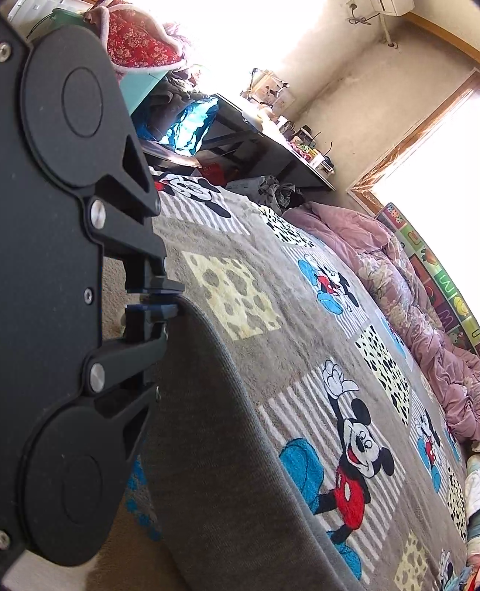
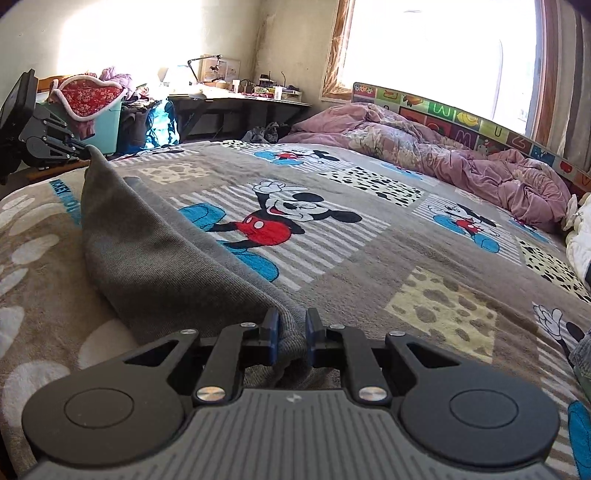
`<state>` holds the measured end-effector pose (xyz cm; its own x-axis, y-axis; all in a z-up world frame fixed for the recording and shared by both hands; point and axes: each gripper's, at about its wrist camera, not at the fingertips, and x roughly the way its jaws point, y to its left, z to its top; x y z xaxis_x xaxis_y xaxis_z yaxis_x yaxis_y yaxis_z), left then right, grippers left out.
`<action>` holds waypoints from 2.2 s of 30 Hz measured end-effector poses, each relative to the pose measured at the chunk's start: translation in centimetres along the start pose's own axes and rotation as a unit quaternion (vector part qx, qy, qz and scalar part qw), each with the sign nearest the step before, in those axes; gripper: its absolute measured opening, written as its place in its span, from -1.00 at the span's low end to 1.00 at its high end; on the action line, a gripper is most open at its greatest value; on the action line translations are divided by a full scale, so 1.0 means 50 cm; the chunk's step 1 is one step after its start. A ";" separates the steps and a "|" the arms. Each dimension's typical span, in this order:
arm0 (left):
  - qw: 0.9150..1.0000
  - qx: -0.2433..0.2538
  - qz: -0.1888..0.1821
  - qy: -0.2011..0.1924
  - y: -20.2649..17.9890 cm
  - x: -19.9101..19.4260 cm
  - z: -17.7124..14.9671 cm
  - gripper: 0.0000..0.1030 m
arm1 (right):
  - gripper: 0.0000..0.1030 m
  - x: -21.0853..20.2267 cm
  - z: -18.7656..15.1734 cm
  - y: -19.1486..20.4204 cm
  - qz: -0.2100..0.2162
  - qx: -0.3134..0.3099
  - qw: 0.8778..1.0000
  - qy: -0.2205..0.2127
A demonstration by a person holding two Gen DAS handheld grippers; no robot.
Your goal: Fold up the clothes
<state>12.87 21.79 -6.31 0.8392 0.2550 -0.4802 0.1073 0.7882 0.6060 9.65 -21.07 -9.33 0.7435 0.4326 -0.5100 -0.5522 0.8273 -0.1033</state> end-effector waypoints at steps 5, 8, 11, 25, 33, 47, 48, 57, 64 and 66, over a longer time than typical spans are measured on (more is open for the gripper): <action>1.000 -0.005 -0.009 0.014 0.007 0.039 0.027 -0.93 | -0.71 0.027 0.003 -0.021 0.006 0.019 1.000 0.007; 0.999 -0.014 -0.018 0.025 0.012 0.064 0.039 -0.93 | -0.72 0.039 0.004 -0.032 0.007 0.033 0.999 0.011; 0.999 -0.021 -0.027 0.036 0.010 0.087 0.048 -0.93 | -0.73 0.048 0.002 -0.040 0.008 0.043 0.999 0.013; 0.996 -0.024 -0.054 0.071 -0.009 0.145 0.060 -0.93 | 0.01 0.065 0.001 -0.128 0.078 0.151 0.984 0.046; 0.997 -0.032 -0.041 0.054 -0.004 0.120 0.053 -0.93 | 0.07 0.045 -0.016 -0.142 0.130 0.177 0.975 0.039; 0.997 -0.053 -0.033 0.047 0.027 0.090 0.074 -0.93 | -0.66 0.008 0.002 -0.127 0.103 0.170 0.980 0.001; 0.997 -0.054 -0.033 0.051 0.031 0.093 0.080 -0.93 | -0.66 0.010 0.005 -0.133 0.101 0.174 0.980 -0.003; 0.993 -0.031 -0.052 0.105 0.013 0.169 0.089 -0.93 | -0.66 0.074 -0.014 -0.162 0.077 0.209 0.975 0.015; 0.987 -0.037 -0.077 0.134 0.013 0.204 0.092 -0.93 | -0.66 0.102 -0.029 -0.160 0.068 0.211 0.975 0.027; 0.985 -0.043 -0.087 0.142 0.015 0.213 0.091 -0.93 | -0.66 0.110 -0.030 -0.155 0.065 0.205 0.976 0.031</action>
<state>24.33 22.56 -8.09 0.6272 0.2485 -0.7381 0.1816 0.8750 0.4488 17.45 -25.64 -12.62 0.6468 0.5308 -0.5477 -0.4333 0.8467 0.3088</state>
